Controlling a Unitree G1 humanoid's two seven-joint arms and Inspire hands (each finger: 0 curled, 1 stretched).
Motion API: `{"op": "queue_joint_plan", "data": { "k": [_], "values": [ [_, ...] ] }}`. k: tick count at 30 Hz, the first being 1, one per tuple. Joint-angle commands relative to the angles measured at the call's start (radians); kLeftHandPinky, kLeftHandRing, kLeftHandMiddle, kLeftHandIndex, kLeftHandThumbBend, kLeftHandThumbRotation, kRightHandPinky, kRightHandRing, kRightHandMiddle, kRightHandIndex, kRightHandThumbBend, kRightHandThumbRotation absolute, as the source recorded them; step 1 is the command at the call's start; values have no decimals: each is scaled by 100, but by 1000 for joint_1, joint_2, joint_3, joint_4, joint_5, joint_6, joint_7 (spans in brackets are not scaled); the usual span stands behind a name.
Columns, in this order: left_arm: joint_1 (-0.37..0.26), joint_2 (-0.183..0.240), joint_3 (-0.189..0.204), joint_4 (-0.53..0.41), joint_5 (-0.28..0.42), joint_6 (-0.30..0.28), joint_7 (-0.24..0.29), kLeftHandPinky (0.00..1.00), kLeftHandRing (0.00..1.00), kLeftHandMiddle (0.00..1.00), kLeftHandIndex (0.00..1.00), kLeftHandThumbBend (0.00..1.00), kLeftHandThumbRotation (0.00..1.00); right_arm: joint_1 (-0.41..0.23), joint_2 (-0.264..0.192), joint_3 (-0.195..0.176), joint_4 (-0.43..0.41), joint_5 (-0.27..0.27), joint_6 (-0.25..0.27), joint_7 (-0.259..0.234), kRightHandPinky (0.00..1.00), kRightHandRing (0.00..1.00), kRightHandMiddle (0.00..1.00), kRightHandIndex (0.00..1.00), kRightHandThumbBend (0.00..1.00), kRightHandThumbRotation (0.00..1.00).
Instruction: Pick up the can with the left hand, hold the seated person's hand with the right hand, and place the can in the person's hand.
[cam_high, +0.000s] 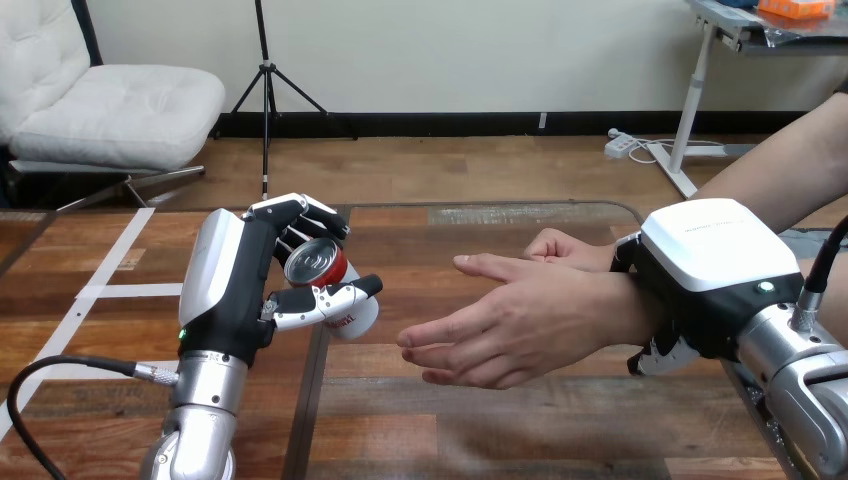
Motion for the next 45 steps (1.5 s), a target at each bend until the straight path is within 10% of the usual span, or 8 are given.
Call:
{"op": "queue_joint_plan", "data": {
  "k": [1,45],
  "values": [
    [-70,1,16,-41,-10,-13,10,31,39,46,49,68,0,-16,-6,-30,9,-9,5,-25,35,47,55,60,77,0],
    [-82,-22,-3,-48,-37,-22,-42,32,39,47,49,67,0,-35,-5,-35,3,3,11,-17,34,45,52,57,80,0]
  ]
}}
